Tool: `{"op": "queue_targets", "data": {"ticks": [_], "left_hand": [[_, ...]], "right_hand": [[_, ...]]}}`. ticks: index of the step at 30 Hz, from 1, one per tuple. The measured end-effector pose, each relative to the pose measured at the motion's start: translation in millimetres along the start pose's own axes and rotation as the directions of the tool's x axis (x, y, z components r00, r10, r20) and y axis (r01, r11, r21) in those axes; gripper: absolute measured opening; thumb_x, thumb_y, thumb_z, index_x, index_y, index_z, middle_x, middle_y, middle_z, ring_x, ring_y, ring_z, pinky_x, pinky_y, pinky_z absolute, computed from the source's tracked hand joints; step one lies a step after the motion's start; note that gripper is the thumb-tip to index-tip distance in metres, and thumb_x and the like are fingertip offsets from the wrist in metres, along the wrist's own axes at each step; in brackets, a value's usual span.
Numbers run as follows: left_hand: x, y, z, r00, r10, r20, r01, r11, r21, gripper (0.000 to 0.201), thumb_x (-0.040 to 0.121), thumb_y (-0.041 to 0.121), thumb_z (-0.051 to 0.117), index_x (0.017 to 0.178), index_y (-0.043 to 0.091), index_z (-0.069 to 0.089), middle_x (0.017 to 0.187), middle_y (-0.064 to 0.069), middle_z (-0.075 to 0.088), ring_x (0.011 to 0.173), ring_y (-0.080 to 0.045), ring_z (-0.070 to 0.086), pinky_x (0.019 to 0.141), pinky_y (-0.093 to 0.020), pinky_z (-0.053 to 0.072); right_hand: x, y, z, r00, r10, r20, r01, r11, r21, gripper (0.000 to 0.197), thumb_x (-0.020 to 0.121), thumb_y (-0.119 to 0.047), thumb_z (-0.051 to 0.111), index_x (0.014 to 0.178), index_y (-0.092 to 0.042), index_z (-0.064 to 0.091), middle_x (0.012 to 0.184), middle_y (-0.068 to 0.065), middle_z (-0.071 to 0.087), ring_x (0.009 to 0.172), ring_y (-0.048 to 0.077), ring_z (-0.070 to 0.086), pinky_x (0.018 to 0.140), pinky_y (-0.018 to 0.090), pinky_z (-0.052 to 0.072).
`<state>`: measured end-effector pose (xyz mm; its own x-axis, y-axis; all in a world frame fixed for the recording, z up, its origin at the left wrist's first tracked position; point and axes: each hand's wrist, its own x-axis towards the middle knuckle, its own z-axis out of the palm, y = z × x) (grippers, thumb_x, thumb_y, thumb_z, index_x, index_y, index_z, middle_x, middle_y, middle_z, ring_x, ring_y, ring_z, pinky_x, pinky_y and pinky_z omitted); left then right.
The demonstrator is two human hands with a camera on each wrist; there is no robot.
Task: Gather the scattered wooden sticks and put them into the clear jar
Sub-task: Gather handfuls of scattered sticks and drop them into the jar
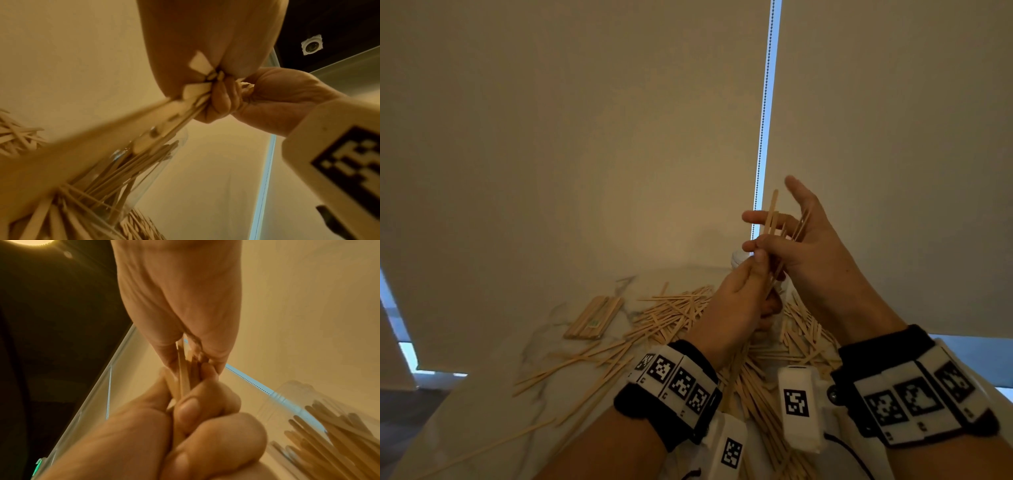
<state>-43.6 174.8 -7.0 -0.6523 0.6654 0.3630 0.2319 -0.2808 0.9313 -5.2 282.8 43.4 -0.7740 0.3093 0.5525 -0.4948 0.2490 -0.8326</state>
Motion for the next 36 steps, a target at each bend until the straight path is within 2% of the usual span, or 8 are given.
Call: {"op": "queue_targets", "data": {"ticks": [4, 10, 14, 20, 26, 29, 31, 36], "left_hand": [[0.5, -4.5, -0.1, 0.998, 0.054, 0.03, -0.055, 0.997, 0.047, 0.05, 0.094, 0.063, 0.033, 0.095, 0.018, 0.054, 0.061, 0.004, 0.031, 0.047, -0.007, 0.029, 0.045, -0.022, 0.029], [1.4, -7.0, -5.4, 0.997, 0.014, 0.075, -0.018, 0.999, 0.047, 0.036, 0.099, 0.05, 0.046, 0.083, 0.018, 0.046, 0.061, 0.003, 0.029, 0.046, -0.009, 0.027, 0.043, -0.021, 0.029], [1.2, -7.0, -7.9, 0.996, 0.013, 0.089, -0.017, 0.999, 0.04, 0.037, 0.097, 0.052, 0.047, 0.081, 0.019, 0.046, 0.061, 0.003, 0.03, 0.047, -0.01, 0.025, 0.043, -0.021, 0.027], [3.5, -8.2, -10.0, 0.994, 0.028, 0.102, -0.029, 0.999, 0.014, 0.034, 0.101, 0.045, 0.045, 0.086, 0.015, 0.045, 0.06, 0.001, 0.029, 0.046, -0.012, 0.025, 0.043, -0.023, 0.025], [13.9, -0.5, -43.6, 0.932, 0.114, -0.343, -0.173, 0.974, -0.146, 0.032, 0.101, 0.048, 0.045, 0.088, 0.019, 0.043, 0.06, 0.004, 0.033, 0.048, -0.011, 0.027, 0.042, -0.023, 0.022], [21.2, 9.3, -65.3, 0.822, 0.077, -0.565, -0.326, 0.876, -0.355, 0.026, 0.104, 0.041, 0.045, 0.089, 0.019, 0.041, 0.059, 0.005, 0.031, 0.046, -0.008, 0.026, 0.039, -0.021, 0.023], [24.4, 12.7, -72.2, 0.773, 0.047, -0.633, -0.402, 0.808, -0.43, 0.019, 0.105, 0.037, 0.045, 0.095, 0.02, 0.045, 0.059, 0.006, 0.032, 0.046, -0.007, 0.027, 0.04, -0.019, 0.026], [27.6, 8.9, -69.5, 0.746, 0.032, -0.665, -0.433, 0.782, -0.448, 0.018, 0.106, 0.032, 0.043, 0.095, 0.018, 0.044, 0.06, 0.005, 0.036, 0.05, -0.008, 0.03, 0.045, -0.021, 0.029]], "right_hand": [[-0.5, -2.1, -5.8, 0.999, -0.045, 0.018, 0.046, 0.997, -0.061, 0.081, 0.086, 0.013, 0.057, 0.144, -0.04, 0.037, 0.107, 0.002, 0.07, 0.074, 0.016, 0.071, 0.049, 0.02, 0.049], [-0.4, -6.9, -6.9, 0.99, -0.139, -0.03, 0.126, 0.954, -0.271, 0.011, 0.1, -0.019, 0.055, 0.109, -0.018, 0.061, 0.094, -0.002, 0.073, 0.079, 0.016, 0.072, 0.078, 0.041, 0.061], [-2.8, -8.8, -5.0, 0.986, -0.166, 0.006, 0.158, 0.929, -0.336, 0.035, 0.106, -0.038, 0.036, 0.099, -0.019, 0.064, 0.092, -0.003, 0.073, 0.078, 0.02, 0.07, 0.079, 0.044, 0.059], [-0.8, -2.2, -1.5, 0.989, -0.144, -0.017, 0.131, 0.939, -0.318, 0.023, 0.104, -0.02, 0.043, 0.112, -0.022, 0.064, 0.099, -0.007, 0.073, 0.084, 0.012, 0.072, 0.079, 0.039, 0.061], [-4.5, 7.4, 4.5, 0.977, 0.159, 0.143, -0.07, 0.868, -0.491, 0.055, 0.093, -0.053, 0.056, 0.142, -0.035, 0.04, 0.115, -0.01, 0.065, 0.1, 0.007, 0.067, 0.096, 0.039, 0.052], [-16.7, 7.3, 6.4, 0.758, 0.519, 0.396, -0.184, 0.752, -0.633, 0.072, 0.083, -0.05, 0.071, 0.144, -0.032, 0.036, 0.113, 0.0, 0.07, 0.099, 0.014, 0.069, 0.094, 0.04, 0.053], [-22.6, 9.8, 11.7, 0.626, 0.628, 0.462, -0.257, 0.726, -0.637, 0.061, 0.088, -0.033, 0.072, 0.139, -0.027, 0.039, 0.108, 0.004, 0.073, 0.089, 0.016, 0.073, 0.085, 0.036, 0.058], [-19.1, 25.0, 21.6, 0.714, 0.562, 0.417, -0.334, 0.797, -0.503, 0.023, 0.089, -0.023, 0.07, 0.111, -0.016, 0.063, 0.092, 0.011, 0.071, 0.068, 0.015, 0.057, 0.067, 0.033, 0.049]]}}
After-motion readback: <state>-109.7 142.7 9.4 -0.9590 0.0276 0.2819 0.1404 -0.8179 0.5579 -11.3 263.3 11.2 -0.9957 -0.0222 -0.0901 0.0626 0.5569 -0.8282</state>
